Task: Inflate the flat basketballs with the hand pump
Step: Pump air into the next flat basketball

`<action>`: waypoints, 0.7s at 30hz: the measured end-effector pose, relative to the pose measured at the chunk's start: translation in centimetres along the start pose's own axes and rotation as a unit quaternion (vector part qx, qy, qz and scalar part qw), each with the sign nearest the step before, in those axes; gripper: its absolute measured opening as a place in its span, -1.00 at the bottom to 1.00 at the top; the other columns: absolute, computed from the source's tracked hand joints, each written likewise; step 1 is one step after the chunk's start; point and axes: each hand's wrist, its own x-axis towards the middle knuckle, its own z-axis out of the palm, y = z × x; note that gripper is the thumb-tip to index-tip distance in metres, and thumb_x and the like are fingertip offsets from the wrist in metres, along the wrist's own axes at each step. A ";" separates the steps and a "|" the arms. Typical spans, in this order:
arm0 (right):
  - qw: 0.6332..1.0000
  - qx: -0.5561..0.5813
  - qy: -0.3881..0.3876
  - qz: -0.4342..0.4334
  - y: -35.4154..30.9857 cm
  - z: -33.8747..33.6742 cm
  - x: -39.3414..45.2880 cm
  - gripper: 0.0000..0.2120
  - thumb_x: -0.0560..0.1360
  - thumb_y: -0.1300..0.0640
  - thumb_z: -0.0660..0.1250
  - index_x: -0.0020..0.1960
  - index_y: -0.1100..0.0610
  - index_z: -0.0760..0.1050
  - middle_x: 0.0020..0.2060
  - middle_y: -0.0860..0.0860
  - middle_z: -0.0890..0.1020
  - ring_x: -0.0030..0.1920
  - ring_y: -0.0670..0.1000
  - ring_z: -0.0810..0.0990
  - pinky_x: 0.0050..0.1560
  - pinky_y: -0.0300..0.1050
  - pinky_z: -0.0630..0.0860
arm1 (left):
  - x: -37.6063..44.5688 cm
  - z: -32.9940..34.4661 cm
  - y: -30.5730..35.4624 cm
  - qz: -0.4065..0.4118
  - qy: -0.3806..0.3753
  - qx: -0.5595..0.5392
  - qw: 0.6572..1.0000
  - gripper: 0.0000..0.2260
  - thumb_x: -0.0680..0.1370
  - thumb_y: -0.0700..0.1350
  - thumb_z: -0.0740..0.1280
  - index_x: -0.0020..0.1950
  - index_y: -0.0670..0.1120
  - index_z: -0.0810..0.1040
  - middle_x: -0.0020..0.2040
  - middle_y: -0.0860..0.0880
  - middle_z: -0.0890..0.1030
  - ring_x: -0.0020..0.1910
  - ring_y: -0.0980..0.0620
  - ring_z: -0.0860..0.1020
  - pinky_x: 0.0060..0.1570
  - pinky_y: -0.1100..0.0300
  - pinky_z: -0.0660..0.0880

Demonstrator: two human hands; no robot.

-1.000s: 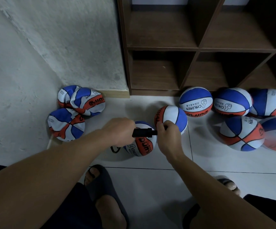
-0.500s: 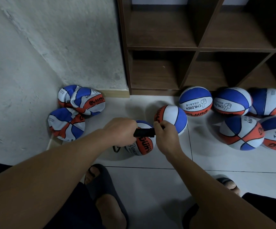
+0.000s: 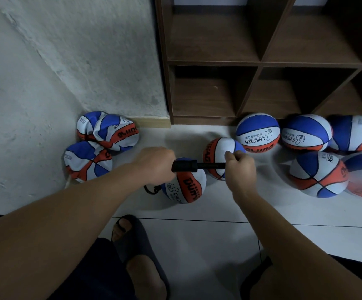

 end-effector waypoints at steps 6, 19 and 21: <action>0.997 -0.015 -0.046 -0.053 -0.6 2.4 -2.9 -0.67 0.71 0.05 0.24 -0.18 0.20 0.47 -0.41 0.00 0.49 -0.36 -0.01 0.41 -0.31 -0.04 0.36 | 0.0 1.2 0.5 0.006 -0.009 -0.014 1.000 -0.79 0.53 -0.10 0.40 -0.28 0.00 0.48 -0.37 0.00 0.55 -0.42 0.00 0.53 -0.44 0.17 0.33; 0.993 -0.028 -0.107 -0.040 -0.8 2.5 -2.4 -0.65 0.70 -0.02 0.26 -0.10 0.21 0.55 -0.40 -0.01 0.49 -0.39 -0.05 0.39 -0.33 -0.08 0.37 | 0.5 1.3 0.5 0.035 -0.004 -0.021 0.999 -0.85 0.50 -0.07 0.42 -0.26 0.01 0.55 -0.37 0.00 0.60 -0.41 -0.02 0.59 -0.41 0.11 0.48; 0.994 -0.038 -0.107 -0.011 -0.7 1.4 -1.1 -0.66 0.68 -0.03 0.28 -0.11 0.20 0.56 -0.36 0.04 0.52 -0.36 -0.01 0.43 -0.30 -0.07 0.40 | 0.5 1.0 0.0 0.027 0.001 -0.013 1.000 -0.82 0.52 -0.07 0.42 -0.27 0.02 0.54 -0.36 0.01 0.59 -0.41 0.01 0.58 -0.44 0.15 0.40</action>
